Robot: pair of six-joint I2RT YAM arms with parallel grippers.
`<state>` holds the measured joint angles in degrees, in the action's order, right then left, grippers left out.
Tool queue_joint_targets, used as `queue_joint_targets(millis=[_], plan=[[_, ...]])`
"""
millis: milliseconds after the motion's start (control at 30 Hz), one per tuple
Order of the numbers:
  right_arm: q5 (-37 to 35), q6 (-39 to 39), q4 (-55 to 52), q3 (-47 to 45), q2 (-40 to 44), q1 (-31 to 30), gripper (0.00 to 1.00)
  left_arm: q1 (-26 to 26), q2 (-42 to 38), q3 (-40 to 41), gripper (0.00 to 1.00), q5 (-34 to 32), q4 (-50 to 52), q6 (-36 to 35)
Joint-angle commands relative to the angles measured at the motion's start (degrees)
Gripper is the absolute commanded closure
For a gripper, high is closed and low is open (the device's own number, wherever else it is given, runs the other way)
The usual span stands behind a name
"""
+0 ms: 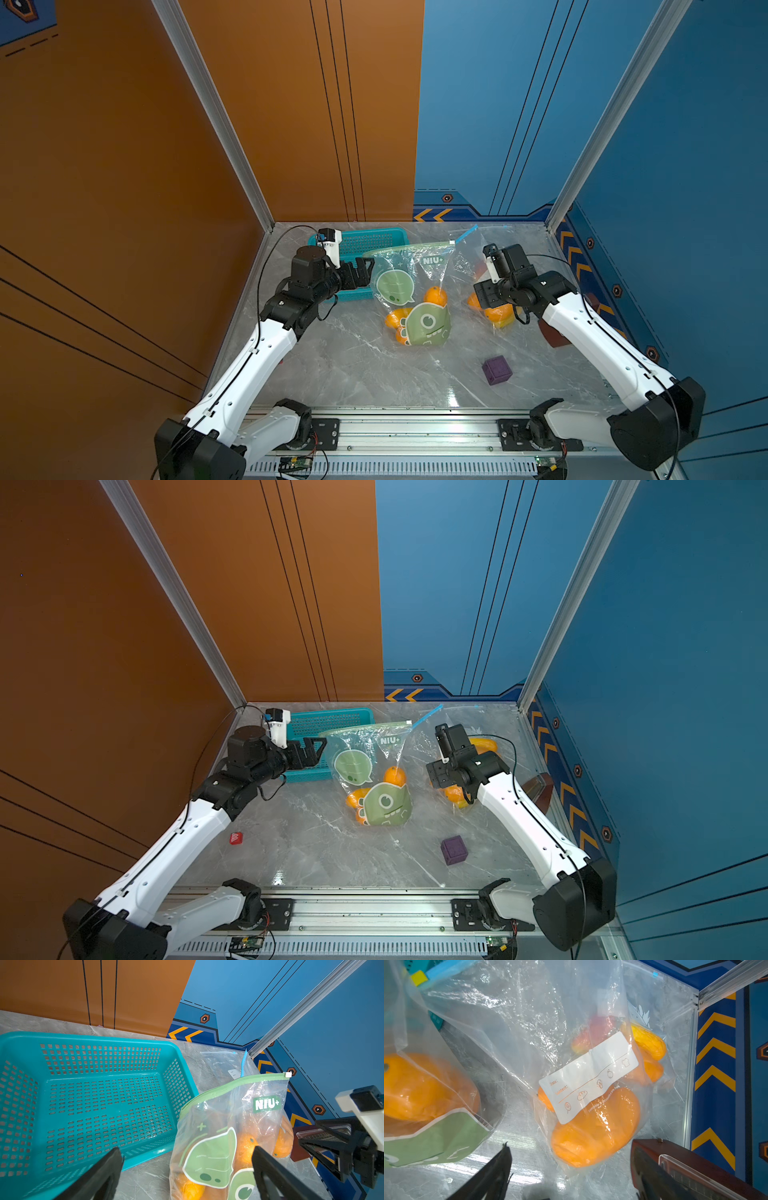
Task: Place the mango in a zip-top bag and seal the zipper
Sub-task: Move the zipper food storage bag to the center of the board.
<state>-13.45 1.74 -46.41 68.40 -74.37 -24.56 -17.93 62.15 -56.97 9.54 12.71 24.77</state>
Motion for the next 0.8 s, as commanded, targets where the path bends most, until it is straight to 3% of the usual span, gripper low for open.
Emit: queue_joint_targets(millis=[0,300,433,533,667,767], plan=[[-4.3,-1.3,0.3,-0.9,-3.4,-1.0,0.11,0.1,-0.6,1.2,0.02,-0.8,-3.6,1.0],[-4.5,-2.9,2.4,1.4,-11.6,-1.4,0.24,0.4,-0.1,3.5,0.02,1.3,-9.1,3.4],[-4.8,-1.9,2.4,1.9,-14.0,-1.4,0.58,0.4,0.5,3.4,0.02,1.5,-9.3,3.4],[-4.2,-1.2,2.4,1.7,-14.1,-1.5,0.76,0.6,0.4,3.5,0.02,1.7,-9.2,3.3],[-3.2,0.5,2.3,1.8,-13.6,-1.6,0.92,0.6,0.4,3.5,0.02,1.6,-9.2,3.3],[-2.2,3.7,2.2,2.2,-13.0,-1.6,0.97,0.6,0.4,3.8,0.02,1.7,-9.2,3.2]])
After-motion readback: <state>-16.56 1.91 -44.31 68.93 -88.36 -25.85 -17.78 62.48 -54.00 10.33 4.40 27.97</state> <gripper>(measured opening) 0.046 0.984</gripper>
